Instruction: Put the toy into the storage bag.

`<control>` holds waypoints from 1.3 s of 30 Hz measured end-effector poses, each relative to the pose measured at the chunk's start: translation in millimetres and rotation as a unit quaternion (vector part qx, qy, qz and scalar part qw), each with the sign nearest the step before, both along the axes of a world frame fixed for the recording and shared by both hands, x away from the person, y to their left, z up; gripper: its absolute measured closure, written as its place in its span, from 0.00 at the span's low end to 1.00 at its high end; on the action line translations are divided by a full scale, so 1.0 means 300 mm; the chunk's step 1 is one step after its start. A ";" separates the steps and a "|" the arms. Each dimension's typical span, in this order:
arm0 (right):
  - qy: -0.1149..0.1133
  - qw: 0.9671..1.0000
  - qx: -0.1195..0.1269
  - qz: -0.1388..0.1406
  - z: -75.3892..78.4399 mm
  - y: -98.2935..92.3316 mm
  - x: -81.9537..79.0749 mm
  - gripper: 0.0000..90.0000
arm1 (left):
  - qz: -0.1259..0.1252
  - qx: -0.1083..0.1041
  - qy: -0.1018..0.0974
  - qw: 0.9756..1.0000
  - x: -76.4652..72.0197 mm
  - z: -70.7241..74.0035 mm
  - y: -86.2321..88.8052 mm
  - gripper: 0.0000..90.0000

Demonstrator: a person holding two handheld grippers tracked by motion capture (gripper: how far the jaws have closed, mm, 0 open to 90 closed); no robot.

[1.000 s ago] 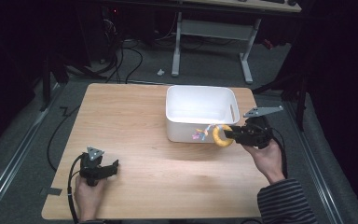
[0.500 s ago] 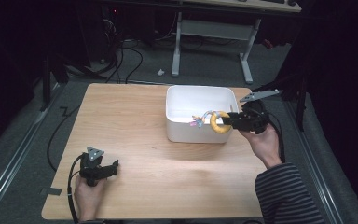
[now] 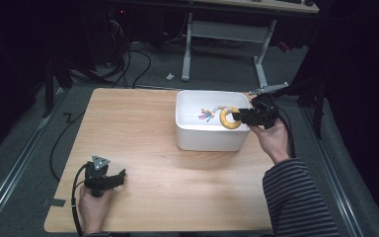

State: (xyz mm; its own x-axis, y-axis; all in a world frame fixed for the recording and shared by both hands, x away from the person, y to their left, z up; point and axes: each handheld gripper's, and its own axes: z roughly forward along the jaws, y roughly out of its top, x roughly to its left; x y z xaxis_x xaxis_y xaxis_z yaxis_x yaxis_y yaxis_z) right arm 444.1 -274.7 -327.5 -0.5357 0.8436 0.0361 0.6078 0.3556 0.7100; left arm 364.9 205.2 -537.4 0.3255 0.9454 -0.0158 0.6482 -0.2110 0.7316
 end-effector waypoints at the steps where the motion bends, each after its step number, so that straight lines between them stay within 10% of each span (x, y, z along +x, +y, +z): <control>1: 0.003 1.000 -0.002 0.000 0.002 0.003 0.007 0.75 | 0.000 0.000 0.000 1.000 0.000 0.000 0.000 0.20; 39: 0.055 0.995 -0.046 -0.067 -0.135 0.085 0.267 0.75 | -0.001 0.001 0.000 1.000 -0.003 0.000 0.001 0.20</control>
